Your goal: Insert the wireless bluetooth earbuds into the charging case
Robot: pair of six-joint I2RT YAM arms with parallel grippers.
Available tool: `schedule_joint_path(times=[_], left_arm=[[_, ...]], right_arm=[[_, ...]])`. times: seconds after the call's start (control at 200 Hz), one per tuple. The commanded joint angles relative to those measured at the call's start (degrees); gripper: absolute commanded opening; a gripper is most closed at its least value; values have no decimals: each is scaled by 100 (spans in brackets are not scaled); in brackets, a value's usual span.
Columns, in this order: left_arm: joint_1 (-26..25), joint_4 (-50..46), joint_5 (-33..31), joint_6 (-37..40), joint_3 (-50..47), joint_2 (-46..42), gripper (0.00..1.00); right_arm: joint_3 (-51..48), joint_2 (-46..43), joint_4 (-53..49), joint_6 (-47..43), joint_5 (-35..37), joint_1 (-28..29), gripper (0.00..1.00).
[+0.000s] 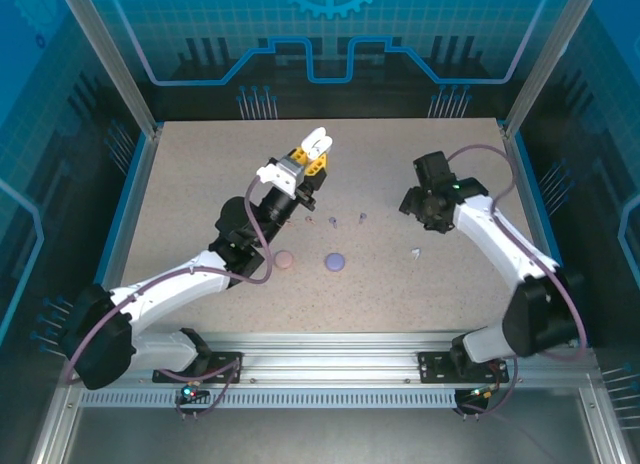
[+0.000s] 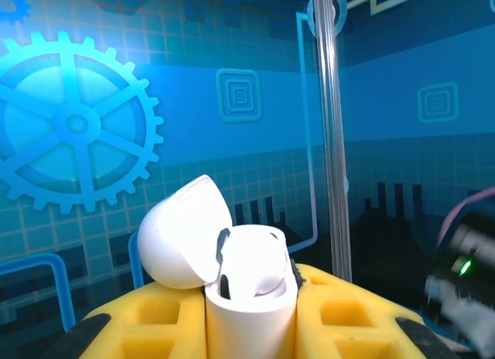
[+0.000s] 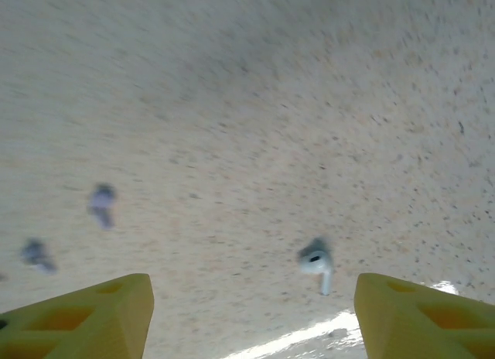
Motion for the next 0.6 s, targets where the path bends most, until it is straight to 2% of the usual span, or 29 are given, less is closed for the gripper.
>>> schedule_joint_path(times=[0.0, 0.125, 0.21, 0.595], left_arm=[[-27, 249, -70, 116, -21, -190, 0], [-33, 258, -75, 102, -55, -220, 0], [-21, 259, -60, 87, -64, -200, 0], [-25, 297, -40, 84, -5, -80, 0]], right_arm=[[180, 479, -436, -89, 317, -71, 68], [220, 976, -335, -723, 205, -117, 65], [161, 1198, -271, -1067, -113, -201, 62], [-107, 1651, -18, -1507, -667, -245, 52]])
